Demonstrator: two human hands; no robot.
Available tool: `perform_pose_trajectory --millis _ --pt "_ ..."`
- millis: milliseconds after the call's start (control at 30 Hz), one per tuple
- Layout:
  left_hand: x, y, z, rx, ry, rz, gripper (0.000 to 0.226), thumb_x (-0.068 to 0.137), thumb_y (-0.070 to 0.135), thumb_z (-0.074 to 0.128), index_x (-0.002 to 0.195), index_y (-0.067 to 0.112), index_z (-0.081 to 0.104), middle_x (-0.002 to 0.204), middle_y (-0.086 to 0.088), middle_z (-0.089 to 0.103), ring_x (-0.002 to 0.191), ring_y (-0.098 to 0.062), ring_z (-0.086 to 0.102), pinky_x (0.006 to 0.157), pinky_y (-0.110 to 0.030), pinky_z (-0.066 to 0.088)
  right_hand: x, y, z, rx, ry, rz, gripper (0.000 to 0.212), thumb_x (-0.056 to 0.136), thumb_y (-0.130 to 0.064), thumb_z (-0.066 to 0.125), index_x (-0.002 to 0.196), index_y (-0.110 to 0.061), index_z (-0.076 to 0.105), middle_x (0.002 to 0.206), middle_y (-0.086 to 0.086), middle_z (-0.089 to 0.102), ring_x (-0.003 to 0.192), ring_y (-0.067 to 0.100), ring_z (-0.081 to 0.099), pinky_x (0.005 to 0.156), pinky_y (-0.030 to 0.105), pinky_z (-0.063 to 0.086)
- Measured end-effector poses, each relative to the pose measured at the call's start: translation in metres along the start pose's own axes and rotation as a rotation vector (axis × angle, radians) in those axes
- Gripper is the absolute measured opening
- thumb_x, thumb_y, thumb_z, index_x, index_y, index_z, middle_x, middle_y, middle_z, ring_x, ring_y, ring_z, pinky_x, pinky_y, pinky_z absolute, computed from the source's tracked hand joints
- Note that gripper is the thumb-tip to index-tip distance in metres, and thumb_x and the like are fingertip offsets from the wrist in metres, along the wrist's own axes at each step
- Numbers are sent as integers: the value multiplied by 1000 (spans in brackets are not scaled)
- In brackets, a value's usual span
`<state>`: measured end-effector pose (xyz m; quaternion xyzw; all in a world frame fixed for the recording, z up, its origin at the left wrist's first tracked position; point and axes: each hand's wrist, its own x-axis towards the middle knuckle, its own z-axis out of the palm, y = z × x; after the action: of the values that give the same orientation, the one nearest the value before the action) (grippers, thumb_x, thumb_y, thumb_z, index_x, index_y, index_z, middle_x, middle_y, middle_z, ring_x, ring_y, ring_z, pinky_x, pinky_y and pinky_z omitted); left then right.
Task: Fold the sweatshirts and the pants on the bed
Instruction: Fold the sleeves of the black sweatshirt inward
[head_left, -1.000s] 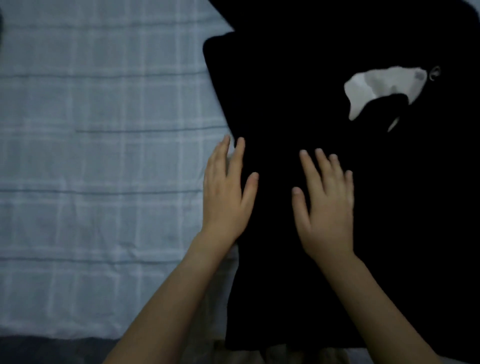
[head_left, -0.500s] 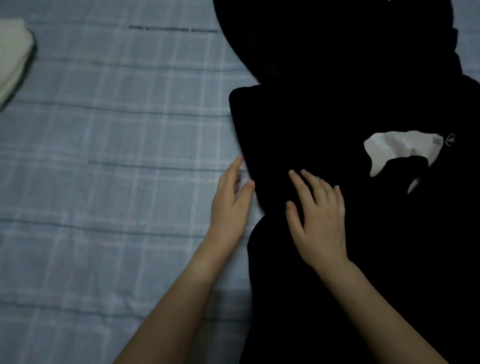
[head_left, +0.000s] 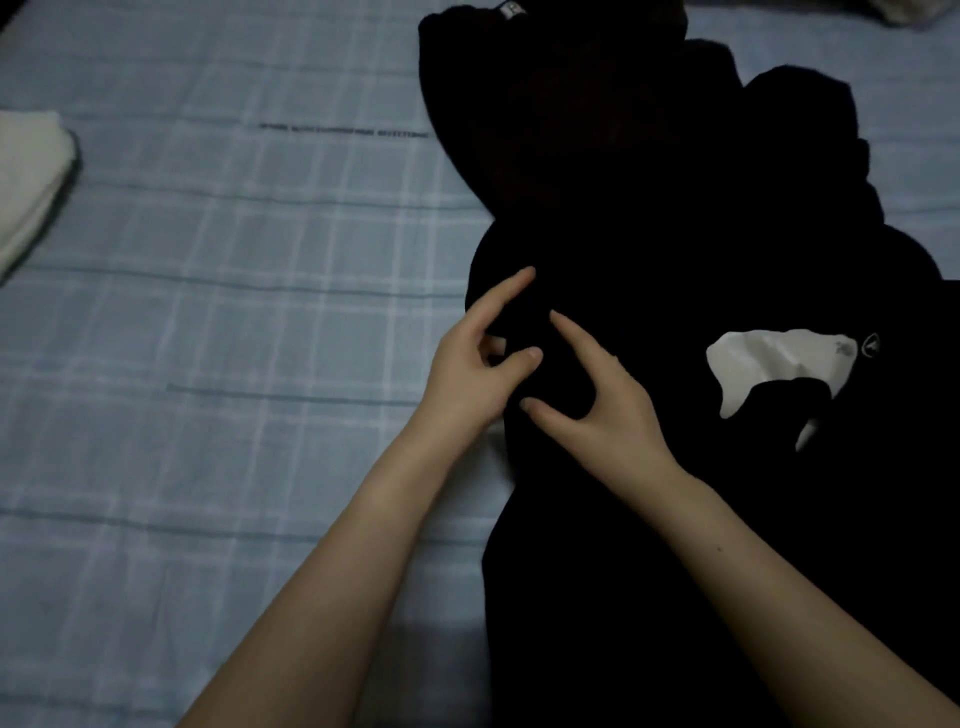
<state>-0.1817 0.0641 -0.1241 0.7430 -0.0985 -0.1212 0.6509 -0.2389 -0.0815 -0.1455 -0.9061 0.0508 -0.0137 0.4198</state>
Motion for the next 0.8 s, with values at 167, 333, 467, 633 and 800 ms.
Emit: perform_pose_trajectory --millis 167,333,467,633,800 --pt "3 23 36 1 -73 28 65 85 -7 64 140 26 51 136 14 56 102 3 57 83 -10 45 -7 3 -43 591 163 118 60 91 -15 64 144 -37 44 119 -7 66 111 5 64 99 26 51" --pt "-8 33 97 1 -238 19 63 87 -1 66 136 34 49 129 19 58 95 -5 57 76 -13 47 -2 20 -92 702 279 137 42 96 -12 63 136 -19 53 110 -4 71 107 9 67 84 19 52" --pt "-21 46 108 148 -19 236 42 86 -3 60 120 21 64 114 9 66 97 -8 66 83 -18 49 -13 43 -125 656 343 180 32 96 -5 59 127 -12 59 96 -8 73 91 3 70 73 16 53" --pt "-10 28 112 559 87 348 38 90 26 66 128 24 59 125 14 55 116 -2 51 101 -17 38 -34 70 -155 692 340 207 27 97 -9 60 120 -23 64 100 -9 75 96 9 71 76 17 53" --pt "8 -3 156 241 -66 -13 25 98 26 58 120 28 68 112 20 70 109 5 62 100 -27 49 -46 104 -162 602 280 308 55 93 -9 66 142 -27 46 122 -5 67 107 12 68 89 31 56"
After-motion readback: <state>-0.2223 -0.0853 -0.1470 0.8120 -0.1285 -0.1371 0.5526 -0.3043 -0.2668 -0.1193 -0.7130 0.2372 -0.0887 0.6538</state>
